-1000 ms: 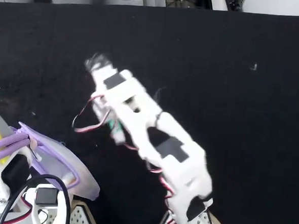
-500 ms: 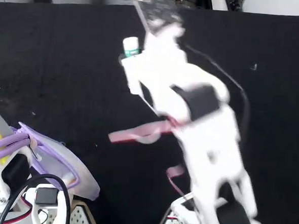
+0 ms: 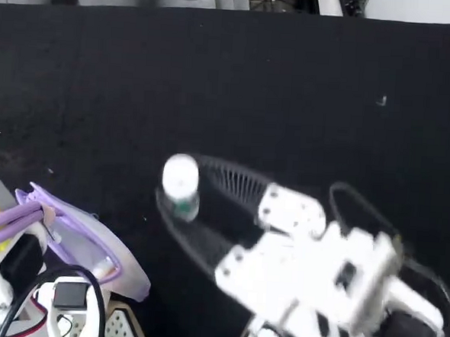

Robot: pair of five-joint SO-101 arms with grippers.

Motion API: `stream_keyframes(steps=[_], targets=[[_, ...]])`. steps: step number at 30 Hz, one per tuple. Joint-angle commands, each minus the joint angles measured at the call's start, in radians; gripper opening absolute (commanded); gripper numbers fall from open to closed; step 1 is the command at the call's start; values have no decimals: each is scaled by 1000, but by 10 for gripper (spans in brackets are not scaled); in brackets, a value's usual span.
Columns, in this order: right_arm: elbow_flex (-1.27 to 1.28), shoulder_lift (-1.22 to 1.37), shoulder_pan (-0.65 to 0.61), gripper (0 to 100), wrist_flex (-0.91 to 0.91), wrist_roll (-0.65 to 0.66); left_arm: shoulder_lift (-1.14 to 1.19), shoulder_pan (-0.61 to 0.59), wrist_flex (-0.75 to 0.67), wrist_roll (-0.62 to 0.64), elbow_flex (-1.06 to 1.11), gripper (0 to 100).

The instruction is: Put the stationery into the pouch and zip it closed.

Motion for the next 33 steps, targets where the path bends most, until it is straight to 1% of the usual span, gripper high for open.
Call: stream_keyframes(steps=[1, 3, 6, 9, 15, 22, 29, 33], targets=[[113, -139, -94, 11, -110, 17, -2, 7, -15, 11, 1, 30], [147, -150, -133, 11, -138, 20, -2, 7, -15, 11, 1, 30], [214, -159, -239, 11, -222, 28, -2, 7, -15, 11, 1, 30], [278, -159, -321, 11, -322, 81, -2, 7, -15, 12, 1, 30], [394, -156, -402, 11, -479, 92, -2, 5, -15, 12, 1, 30], [593, -151, -385, 11, -700, 94, -3, 5, -15, 12, -1, 30], [656, -150, -295, 11, -744, 89, -3, 5, -12, 12, -4, 30], [717, -147, -236, 11, -812, 87, -3, 5, -12, 12, -2, 30]])
